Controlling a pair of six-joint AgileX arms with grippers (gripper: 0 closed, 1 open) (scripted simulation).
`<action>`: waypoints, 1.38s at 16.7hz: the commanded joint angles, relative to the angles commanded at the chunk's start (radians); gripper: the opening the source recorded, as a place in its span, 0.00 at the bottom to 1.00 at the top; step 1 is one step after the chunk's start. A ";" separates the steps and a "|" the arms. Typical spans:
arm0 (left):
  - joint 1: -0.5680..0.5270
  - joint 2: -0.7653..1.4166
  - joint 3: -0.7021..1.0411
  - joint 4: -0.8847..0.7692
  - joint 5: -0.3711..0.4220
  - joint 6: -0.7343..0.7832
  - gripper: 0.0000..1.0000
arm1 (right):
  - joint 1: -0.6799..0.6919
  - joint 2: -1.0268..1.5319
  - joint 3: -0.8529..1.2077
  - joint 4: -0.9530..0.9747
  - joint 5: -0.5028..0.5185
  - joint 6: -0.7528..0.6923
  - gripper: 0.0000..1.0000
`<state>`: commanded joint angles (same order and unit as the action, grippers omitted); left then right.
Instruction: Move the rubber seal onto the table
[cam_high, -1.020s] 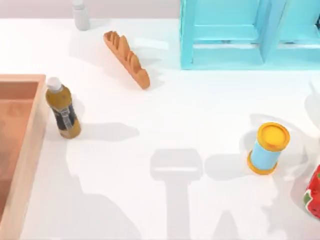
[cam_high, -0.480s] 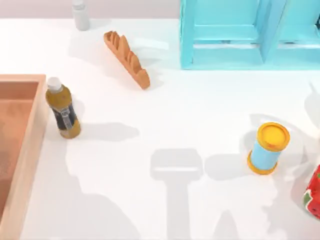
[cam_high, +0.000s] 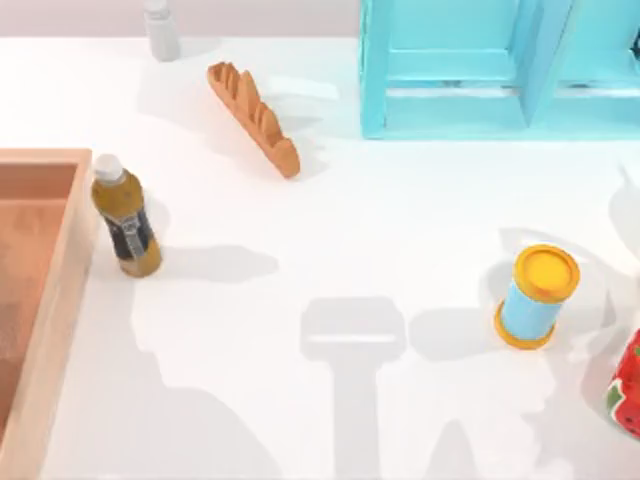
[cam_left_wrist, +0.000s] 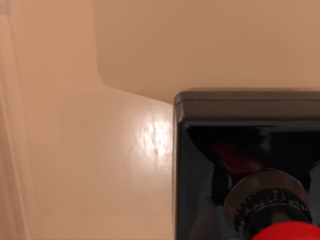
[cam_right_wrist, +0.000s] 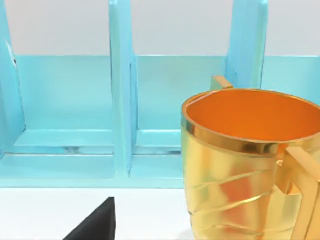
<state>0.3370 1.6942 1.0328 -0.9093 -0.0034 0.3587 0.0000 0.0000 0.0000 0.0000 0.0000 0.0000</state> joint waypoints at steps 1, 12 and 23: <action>-0.001 -0.001 0.000 0.000 0.000 0.001 0.00 | 0.000 0.000 0.000 0.000 0.000 0.000 1.00; -0.441 -0.082 0.382 -0.497 0.001 -0.440 0.00 | 0.000 0.000 0.000 0.000 0.000 0.000 1.00; -0.574 -0.082 0.502 -0.583 0.001 -0.575 0.00 | 0.000 0.000 0.000 0.000 0.000 0.000 1.00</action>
<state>-0.2365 1.6126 1.5352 -1.4928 -0.0027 -0.2162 0.0000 0.0000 0.0000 0.0000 0.0000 0.0000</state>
